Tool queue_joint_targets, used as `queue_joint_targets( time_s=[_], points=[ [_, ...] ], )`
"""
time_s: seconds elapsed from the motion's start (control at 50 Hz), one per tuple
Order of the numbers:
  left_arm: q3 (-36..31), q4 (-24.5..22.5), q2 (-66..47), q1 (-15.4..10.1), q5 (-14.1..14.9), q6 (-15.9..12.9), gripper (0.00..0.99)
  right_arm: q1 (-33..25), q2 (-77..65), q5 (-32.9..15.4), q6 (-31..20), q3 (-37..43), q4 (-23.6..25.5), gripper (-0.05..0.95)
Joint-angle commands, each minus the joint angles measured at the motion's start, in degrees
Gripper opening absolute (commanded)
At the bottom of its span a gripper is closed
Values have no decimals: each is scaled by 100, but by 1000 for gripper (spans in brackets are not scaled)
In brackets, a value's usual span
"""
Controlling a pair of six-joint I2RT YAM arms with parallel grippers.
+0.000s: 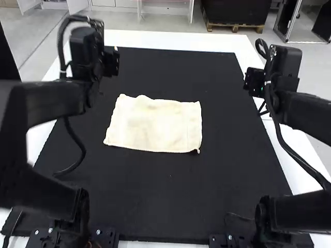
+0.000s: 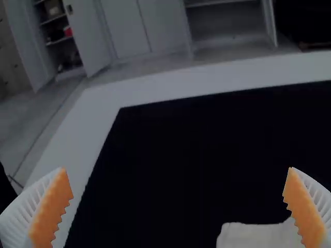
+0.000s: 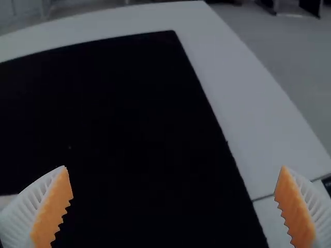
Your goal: Fold the towel.
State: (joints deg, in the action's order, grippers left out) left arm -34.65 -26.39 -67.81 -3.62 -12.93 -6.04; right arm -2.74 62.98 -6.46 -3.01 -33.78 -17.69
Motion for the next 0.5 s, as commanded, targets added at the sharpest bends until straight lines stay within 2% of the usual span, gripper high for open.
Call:
queue_joint_targets(
  time_s=[0.0, 0.04, 0.16, 0.2, 0.28, 0.32, 0.38, 0.48],
  points=[
    [-121, -77, -338, 160, -131, -37, 959, 19, -137, 48, 107, 47, -366, 905],
    [-112, -103, -487, 212, -157, -2, 959, 28, -119, 189, 116, 82, -463, 905],
    [-94, -103, -883, 406, -289, 358, 957, -60, 83, 453, -60, 196, -639, 902],
    [-94, -138, -980, 441, -456, 341, 944, -77, 144, 453, -306, 249, -648, 902],
    [-138, -191, -1094, 458, -439, 262, 934, -60, 259, 382, -517, 381, -718, 898],
    [-147, -191, -1111, 467, -342, 156, 938, -42, 329, 382, -552, 442, -753, 898],
    [-147, -94, -1155, 476, 247, 165, 951, -33, 408, 312, -526, 478, -753, 900],
    [-208, 196, -1278, 555, 300, 147, 948, 19, 566, 294, -394, 451, -797, 908]
  ],
)
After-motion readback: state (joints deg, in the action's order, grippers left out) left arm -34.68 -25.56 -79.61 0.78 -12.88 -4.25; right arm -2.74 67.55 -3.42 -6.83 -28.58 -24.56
